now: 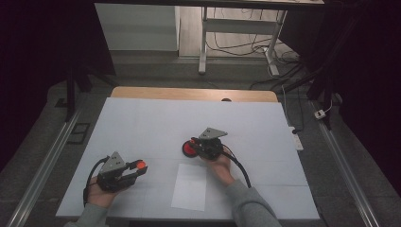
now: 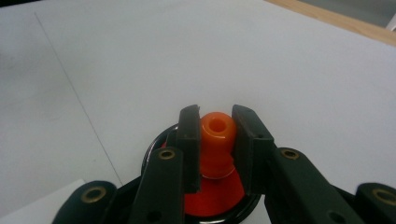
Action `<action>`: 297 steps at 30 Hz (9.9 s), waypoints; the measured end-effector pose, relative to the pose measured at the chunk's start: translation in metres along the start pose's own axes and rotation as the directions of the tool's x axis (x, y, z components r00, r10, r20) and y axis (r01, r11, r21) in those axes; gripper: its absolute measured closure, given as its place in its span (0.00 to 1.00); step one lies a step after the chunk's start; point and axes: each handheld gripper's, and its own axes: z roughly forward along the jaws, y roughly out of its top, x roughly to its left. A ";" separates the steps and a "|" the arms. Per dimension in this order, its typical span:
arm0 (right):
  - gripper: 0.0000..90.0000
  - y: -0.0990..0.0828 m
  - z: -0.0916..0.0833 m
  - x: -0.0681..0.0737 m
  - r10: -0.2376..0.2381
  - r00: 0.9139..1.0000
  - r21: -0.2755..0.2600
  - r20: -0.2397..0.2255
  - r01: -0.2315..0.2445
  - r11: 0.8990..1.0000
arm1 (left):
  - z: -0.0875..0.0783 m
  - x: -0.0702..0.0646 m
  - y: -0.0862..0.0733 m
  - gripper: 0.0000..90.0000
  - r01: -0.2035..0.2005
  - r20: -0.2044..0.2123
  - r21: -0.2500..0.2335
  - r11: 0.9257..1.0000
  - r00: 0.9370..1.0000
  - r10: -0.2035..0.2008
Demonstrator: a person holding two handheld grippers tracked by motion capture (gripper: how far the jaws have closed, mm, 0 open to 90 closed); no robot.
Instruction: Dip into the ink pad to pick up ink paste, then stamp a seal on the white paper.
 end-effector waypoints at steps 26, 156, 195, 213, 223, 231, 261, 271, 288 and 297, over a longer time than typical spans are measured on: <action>0.81 0.024 -0.038 -0.010 0.089 0.994 -0.130 -0.070 -0.097 0.987 | -0.001 0.003 -0.001 0.72 -0.001 -0.005 -0.003 1.000 1.000 0.001; 0.80 -0.012 -0.106 0.050 -0.029 0.971 -0.093 -0.237 0.007 0.996 | 0.001 0.003 -0.002 0.72 -0.004 0.000 0.011 1.000 1.000 0.004; 0.80 -0.029 -0.075 0.073 -0.087 0.959 0.044 -0.269 0.103 0.994 | 0.003 0.002 -0.003 0.72 -0.004 0.006 0.021 1.000 1.000 0.004; 0.80 -0.031 -0.070 0.076 -0.106 0.960 0.067 -0.258 0.127 0.990 | 0.003 0.002 -0.003 0.72 -0.005 0.007 0.022 1.000 1.000 0.005; 0.80 -0.032 -0.068 0.078 -0.125 0.958 0.079 -0.257 0.150 0.986 | 0.003 0.003 -0.003 0.72 -0.003 0.008 0.022 1.000 1.000 0.003; 0.80 -0.033 -0.067 0.079 -0.133 0.959 0.083 -0.251 0.158 0.984 | 0.002 0.003 -0.003 0.72 -0.003 0.008 0.021 1.000 1.000 0.003; 0.81 -0.037 -0.065 0.079 -0.140 0.958 0.088 -0.249 0.167 0.982 | 0.002 0.002 -0.002 0.72 -0.002 0.006 0.020 1.000 1.000 0.002; 0.81 -0.038 -0.066 0.080 -0.131 0.962 0.090 -0.241 0.156 0.984 | 0.001 0.002 -0.002 0.72 0.001 0.005 0.016 1.000 1.000 -0.001; 0.81 -0.039 -0.066 0.080 -0.134 0.961 0.084 -0.242 0.158 0.984 | 0.000 0.003 -0.002 0.72 0.008 0.002 0.012 1.000 1.000 -0.008; 0.81 -0.039 -0.066 0.080 -0.134 0.961 0.083 -0.242 0.158 0.984 | -0.001 0.003 -0.002 0.72 0.009 0.000 0.008 1.000 1.000 -0.009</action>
